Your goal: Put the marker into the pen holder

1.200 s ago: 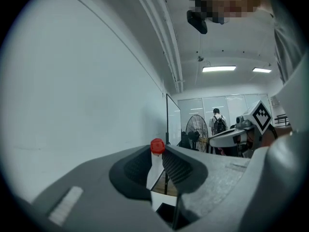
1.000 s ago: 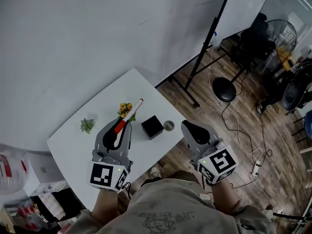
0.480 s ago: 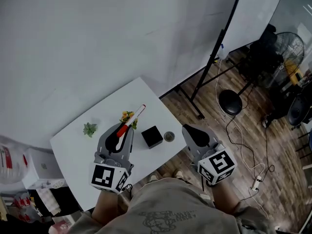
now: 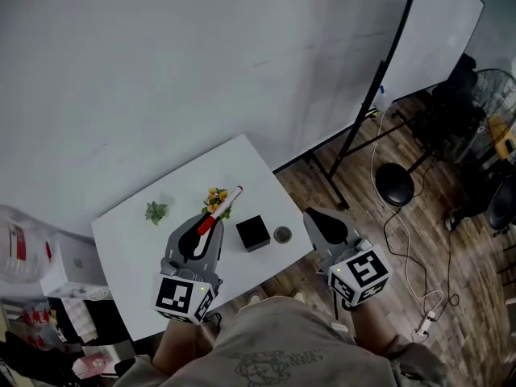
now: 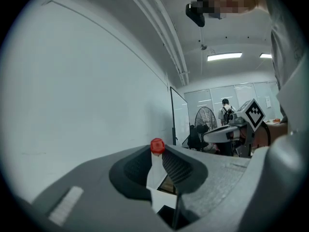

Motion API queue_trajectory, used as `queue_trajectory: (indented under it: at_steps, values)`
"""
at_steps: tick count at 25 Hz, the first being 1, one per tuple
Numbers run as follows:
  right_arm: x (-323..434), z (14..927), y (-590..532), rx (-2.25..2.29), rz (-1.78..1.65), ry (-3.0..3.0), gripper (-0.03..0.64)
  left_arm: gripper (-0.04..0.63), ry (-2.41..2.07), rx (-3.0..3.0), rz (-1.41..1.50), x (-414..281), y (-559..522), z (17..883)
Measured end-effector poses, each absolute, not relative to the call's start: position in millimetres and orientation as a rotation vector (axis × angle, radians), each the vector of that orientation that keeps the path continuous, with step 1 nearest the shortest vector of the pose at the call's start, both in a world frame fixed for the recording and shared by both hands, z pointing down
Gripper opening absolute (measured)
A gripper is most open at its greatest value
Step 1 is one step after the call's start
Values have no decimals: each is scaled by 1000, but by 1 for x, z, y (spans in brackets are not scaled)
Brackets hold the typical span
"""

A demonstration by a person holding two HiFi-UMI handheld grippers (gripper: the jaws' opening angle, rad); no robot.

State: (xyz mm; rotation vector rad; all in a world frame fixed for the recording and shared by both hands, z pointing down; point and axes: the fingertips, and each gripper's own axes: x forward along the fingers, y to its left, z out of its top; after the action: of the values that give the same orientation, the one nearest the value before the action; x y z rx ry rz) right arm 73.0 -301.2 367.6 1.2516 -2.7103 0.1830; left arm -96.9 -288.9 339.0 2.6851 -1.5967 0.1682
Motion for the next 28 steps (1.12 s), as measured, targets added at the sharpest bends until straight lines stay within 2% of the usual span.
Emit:
queue_trajectory:
  at_steps: [12,28]
  values:
    - [89,396,-306,1220,255,-2667,28,71,-1532,2644,355,-78,-297,389]
    - [87,457,-291,1134,409,-2573,29,72,-1267,2408,888,-68,-290,567]
